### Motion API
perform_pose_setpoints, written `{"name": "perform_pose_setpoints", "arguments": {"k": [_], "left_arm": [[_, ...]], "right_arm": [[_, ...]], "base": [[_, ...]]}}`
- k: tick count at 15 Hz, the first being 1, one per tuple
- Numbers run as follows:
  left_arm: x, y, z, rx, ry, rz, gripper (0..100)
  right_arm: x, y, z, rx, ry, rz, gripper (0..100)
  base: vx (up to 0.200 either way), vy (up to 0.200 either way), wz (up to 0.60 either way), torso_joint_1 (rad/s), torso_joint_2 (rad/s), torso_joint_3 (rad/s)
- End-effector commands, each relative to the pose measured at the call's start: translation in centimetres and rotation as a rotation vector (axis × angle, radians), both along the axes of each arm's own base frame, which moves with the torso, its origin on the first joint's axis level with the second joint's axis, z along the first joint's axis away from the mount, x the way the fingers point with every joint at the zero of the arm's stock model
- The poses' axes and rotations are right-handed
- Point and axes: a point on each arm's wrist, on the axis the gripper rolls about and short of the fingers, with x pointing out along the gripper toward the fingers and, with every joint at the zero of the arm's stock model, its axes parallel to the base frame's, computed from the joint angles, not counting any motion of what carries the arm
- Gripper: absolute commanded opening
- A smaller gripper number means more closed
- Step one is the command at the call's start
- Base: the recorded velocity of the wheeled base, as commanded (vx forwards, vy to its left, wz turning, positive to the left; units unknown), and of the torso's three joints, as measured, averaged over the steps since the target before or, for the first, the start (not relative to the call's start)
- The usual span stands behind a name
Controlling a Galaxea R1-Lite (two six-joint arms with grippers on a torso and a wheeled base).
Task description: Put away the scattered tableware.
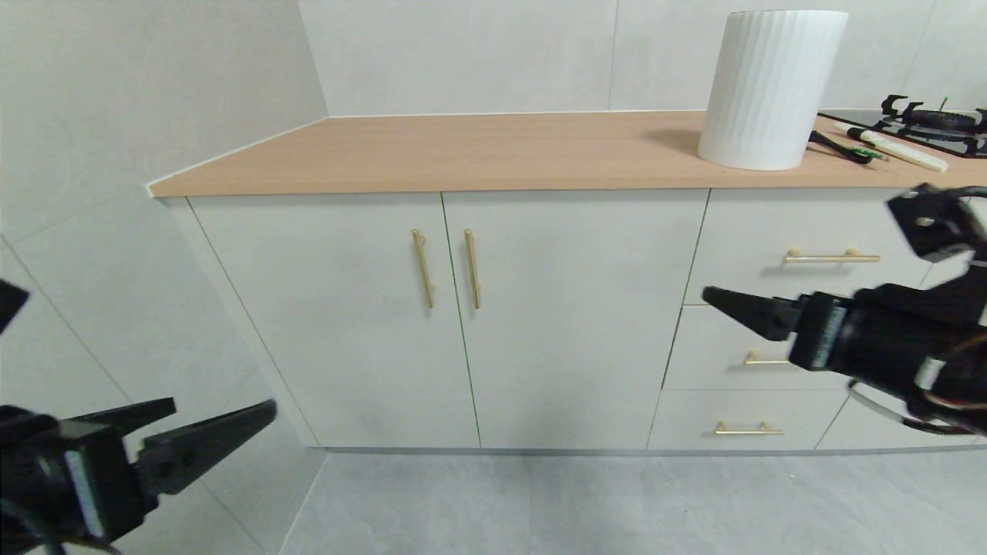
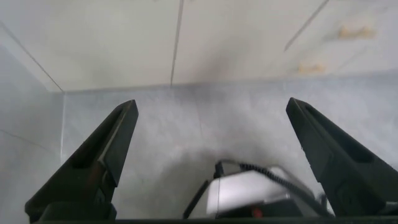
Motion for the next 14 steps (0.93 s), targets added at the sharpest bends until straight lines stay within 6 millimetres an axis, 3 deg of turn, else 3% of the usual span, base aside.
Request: {"name": "perform_pose_setpoints", "arguments": {"k": [1, 3, 4, 8, 12, 14], "left_arm": [[-6.4, 4.0, -1.6, -0.017, -0.2, 0.051, 100], [-8.6, 5.1, -3.2, 0.042, -0.277, 0.109, 100], [-10.4, 5.8, -4.4, 0.055, -0.351, 0.142, 100], [-13.5, 6.3, -6.2, 0.121, -0.457, 0.276, 100], [-14.4, 6.0, -7.4, 0.178, -0.45, 0.387, 100], [-15.7, 5.5, -8.2, 0.24, -0.506, 0.506, 100]], "right_arm": [[-10.3, -7.2, -1.0, -0.019, -0.215, -0.117, 100], [-13.4, -9.3, -1.8, -0.063, -0.261, -0.216, 100], [-16.2, -10.6, -2.4, -0.091, -0.289, -0.297, 100], [-22.5, -11.8, -5.7, -0.256, -0.395, -0.468, 100], [-22.7, -11.7, -5.9, -0.293, -0.381, -0.576, 100], [-23.3, -11.1, -7.4, -0.318, -0.369, -0.67, 100]], "base": [[0.0, 0.0, 0.0, 0.0, 0.0, 0.0], [0.0, 0.0, 0.0, 0.0, 0.0, 0.0], [0.0, 0.0, 0.0, 0.0, 0.0, 0.0], [0.0, 0.0, 0.0, 0.0, 0.0, 0.0], [0.0, 0.0, 0.0, 0.0, 0.0, 0.0], [0.0, 0.0, 0.0, 0.0, 0.0, 0.0]]}}
